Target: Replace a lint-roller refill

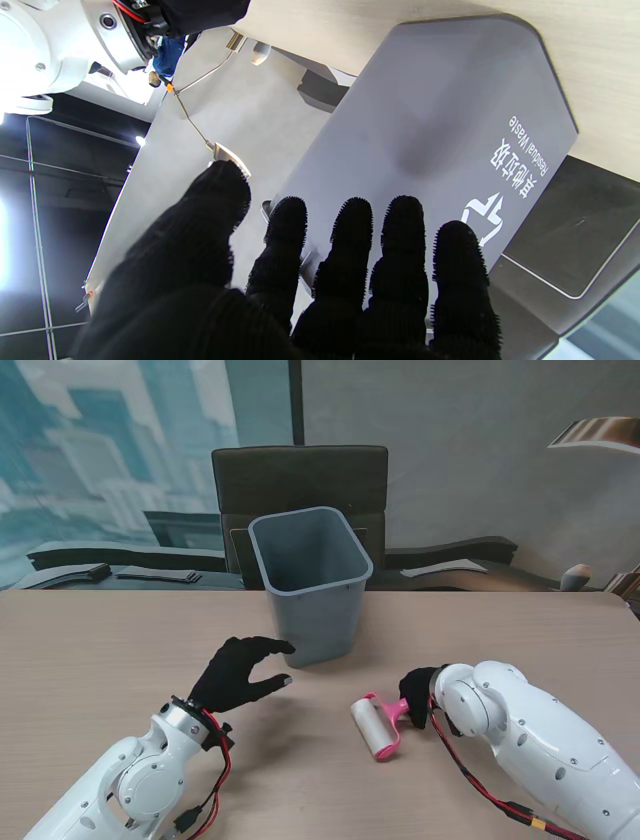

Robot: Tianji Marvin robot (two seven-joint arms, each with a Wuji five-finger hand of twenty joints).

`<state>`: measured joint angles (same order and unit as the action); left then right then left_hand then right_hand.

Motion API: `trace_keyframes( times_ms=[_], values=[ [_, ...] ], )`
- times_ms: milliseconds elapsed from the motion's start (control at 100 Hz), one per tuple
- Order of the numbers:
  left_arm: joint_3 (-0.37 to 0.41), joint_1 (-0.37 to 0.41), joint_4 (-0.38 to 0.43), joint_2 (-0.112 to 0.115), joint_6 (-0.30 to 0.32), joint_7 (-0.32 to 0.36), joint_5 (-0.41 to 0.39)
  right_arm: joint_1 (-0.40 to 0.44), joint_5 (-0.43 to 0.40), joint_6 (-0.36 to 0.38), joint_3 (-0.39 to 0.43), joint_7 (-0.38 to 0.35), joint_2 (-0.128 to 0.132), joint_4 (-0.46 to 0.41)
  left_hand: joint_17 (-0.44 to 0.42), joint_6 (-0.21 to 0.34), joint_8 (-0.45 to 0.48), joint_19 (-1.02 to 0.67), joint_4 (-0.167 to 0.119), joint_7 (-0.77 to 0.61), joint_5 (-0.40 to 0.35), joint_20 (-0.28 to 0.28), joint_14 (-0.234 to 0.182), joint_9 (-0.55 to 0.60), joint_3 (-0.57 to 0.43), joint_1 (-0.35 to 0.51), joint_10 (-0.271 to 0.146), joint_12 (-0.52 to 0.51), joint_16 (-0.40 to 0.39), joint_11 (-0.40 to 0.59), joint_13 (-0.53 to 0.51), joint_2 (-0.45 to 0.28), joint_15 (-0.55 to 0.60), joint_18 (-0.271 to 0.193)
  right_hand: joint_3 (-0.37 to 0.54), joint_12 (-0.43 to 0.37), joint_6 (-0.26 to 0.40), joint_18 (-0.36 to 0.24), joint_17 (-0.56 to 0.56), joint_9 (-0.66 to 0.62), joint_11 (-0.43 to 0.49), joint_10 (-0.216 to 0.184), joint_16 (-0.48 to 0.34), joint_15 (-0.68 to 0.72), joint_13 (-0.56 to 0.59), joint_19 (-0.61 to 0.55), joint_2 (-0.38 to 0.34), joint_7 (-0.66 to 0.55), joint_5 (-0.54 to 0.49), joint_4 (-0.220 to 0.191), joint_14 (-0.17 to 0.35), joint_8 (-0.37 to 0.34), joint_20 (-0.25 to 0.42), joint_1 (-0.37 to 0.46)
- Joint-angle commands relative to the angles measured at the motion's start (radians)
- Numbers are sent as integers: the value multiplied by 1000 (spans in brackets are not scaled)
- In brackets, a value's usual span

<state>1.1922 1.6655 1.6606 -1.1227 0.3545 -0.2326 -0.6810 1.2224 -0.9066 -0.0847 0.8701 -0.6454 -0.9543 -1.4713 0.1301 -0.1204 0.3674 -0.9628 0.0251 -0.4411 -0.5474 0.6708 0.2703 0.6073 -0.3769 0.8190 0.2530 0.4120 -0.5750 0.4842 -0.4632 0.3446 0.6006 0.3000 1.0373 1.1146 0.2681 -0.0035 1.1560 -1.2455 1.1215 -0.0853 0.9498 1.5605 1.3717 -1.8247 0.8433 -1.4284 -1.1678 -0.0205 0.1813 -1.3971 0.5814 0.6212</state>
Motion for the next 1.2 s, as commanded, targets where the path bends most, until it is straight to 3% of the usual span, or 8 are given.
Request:
trace_keyframes(
  times_ms=[0, 180, 330, 460, 640, 870, 1010, 1190],
  values=[
    [3, 6, 6, -1, -1, 12, -2, 0, 3, 15, -15, 1, -18, -7, -3, -2, 7, -5, -16, -14, -11, 10, -20, 10, -9, 17, -24, 20, -13, 10, -15, -49, 24, -13, 15, 85, -8, -26, 42, -150, 190, 165, 47, 176, -43, -193, -24, -47, -36, 33, 187, -23, 20, 21],
    [3, 5, 4, -2, -1, 8, -4, -32, 70, -2, -85, 29, -22, 2, -1, -8, 4, -7, -17, -6, 3, 10, -21, 10, -9, 16, -24, 20, -13, 10, -15, -48, 25, -13, 16, 83, -8, -26, 42, -152, 189, 164, 46, 176, -43, -193, -23, -47, -36, 33, 189, -23, 20, 20],
    [5, 8, 5, -3, -1, 1, -9, -17, 50, -3, -63, 25, -21, -4, 0, -10, 0, -9, -17, 3, 11, 10, -21, 7, -9, 15, -23, 21, -15, 11, -16, -48, 27, -16, 17, 82, -8, -26, 42, -152, 190, 164, 46, 177, -43, -193, -23, -47, -36, 33, 189, -24, 20, 20],
    [5, 7, 5, -3, -3, 1, -9, 26, -27, 7, 9, 3, -17, -10, -1, -10, 0, -9, -17, 3, 9, 10, -22, 6, -8, 14, -23, 21, -15, 12, -15, -50, 28, -15, 17, 81, -8, -26, 42, -152, 190, 164, 46, 177, -43, -193, -23, -47, -36, 34, 189, -24, 20, 19],
    [5, 6, 3, -2, -3, 3, -10, 100, -212, 10, 142, -37, -15, -1, -1, -11, -1, -10, -17, 4, 10, 10, -22, 7, -7, 15, -24, 21, -15, 13, -15, -49, 28, -15, 16, 80, -8, -26, 42, -152, 190, 164, 45, 176, -43, -193, -23, -47, -36, 35, 188, -24, 20, 18],
    [3, 5, 2, -2, -4, 4, -7, 183, -396, -35, 284, -55, -24, 7, -1, -8, 0, -10, -17, 2, 6, 9, -22, 7, -7, 17, -23, 21, -15, 13, -16, -49, 28, -16, 15, 79, -8, -25, 41, -149, 190, 166, 44, 176, -43, -192, -23, -47, -36, 35, 186, -24, 19, 22],
    [-1, 1, 0, -2, -8, 8, -4, 205, -431, -57, 318, -54, -29, -1, 2, -7, 2, -11, -19, -3, 0, 9, -23, 12, -17, 23, -26, 20, -15, 14, -19, -34, 29, -15, 12, 79, -10, -20, 40, -147, 190, 168, 43, 177, -43, -189, -25, -46, -34, 37, 181, -24, 17, 24],
    [-5, -2, -2, -2, -10, 14, 3, 189, -387, -48, 293, -44, -29, -14, 0, -7, 2, -11, -16, -5, 0, 8, -21, 9, -22, 13, -24, 20, -14, 12, -17, -40, 28, -14, 12, 79, -10, -17, 40, -147, 190, 168, 41, 177, -43, -188, -25, -46, -34, 37, 181, -24, 16, 23]
  ],
)
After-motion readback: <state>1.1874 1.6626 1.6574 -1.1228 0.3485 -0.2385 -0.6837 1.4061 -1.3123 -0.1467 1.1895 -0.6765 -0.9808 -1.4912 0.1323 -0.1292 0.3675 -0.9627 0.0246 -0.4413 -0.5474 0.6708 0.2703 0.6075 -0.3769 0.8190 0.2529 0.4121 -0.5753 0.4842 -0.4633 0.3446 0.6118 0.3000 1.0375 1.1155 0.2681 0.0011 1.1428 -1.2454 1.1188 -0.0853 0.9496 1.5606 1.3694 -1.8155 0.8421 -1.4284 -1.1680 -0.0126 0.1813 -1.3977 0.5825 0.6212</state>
